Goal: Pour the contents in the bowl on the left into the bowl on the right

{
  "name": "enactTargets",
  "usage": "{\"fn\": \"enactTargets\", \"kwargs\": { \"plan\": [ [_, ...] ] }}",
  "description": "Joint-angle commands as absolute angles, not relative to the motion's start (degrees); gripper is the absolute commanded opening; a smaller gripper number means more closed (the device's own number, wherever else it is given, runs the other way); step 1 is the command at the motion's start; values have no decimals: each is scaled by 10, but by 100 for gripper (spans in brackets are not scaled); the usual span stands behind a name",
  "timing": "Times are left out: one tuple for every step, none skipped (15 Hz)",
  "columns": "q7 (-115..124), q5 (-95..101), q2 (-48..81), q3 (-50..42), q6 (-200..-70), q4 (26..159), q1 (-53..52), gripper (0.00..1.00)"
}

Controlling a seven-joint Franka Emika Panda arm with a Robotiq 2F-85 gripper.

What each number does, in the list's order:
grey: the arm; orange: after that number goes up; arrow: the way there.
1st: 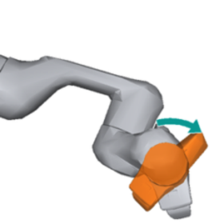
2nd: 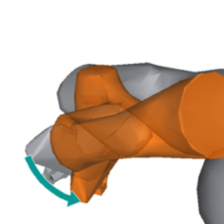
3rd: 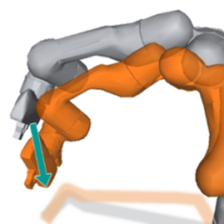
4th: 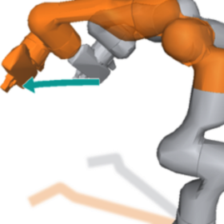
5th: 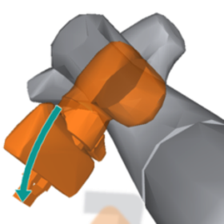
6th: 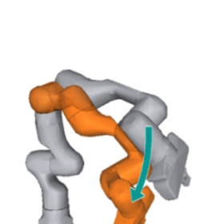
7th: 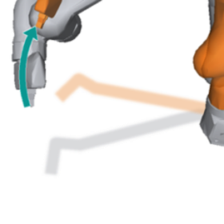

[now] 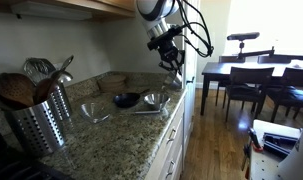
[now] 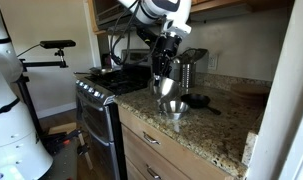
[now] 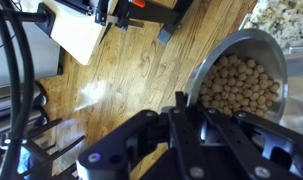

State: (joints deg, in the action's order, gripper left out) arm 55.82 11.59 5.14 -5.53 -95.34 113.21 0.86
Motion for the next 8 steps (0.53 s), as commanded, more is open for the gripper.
{"fn": "enactTargets", "kwargs": {
  "plan": [
    [577, 135, 64, -48, -914, 1094, 8, 8],
    [576, 136, 67, -47, -910, 1088, 7, 8],
    [575, 138, 75, -43, -905, 1079, 4, 8],
    [575, 138, 80, -41, -901, 1073, 3, 8],
    [575, 141, 91, -38, -895, 1065, 0, 8],
    [573, 144, 98, -35, -890, 1059, -2, 8],
    [574, 147, 109, -34, -885, 1051, -5, 8],
    [573, 149, 117, -33, -880, 1045, -7, 8]
  ]
}}
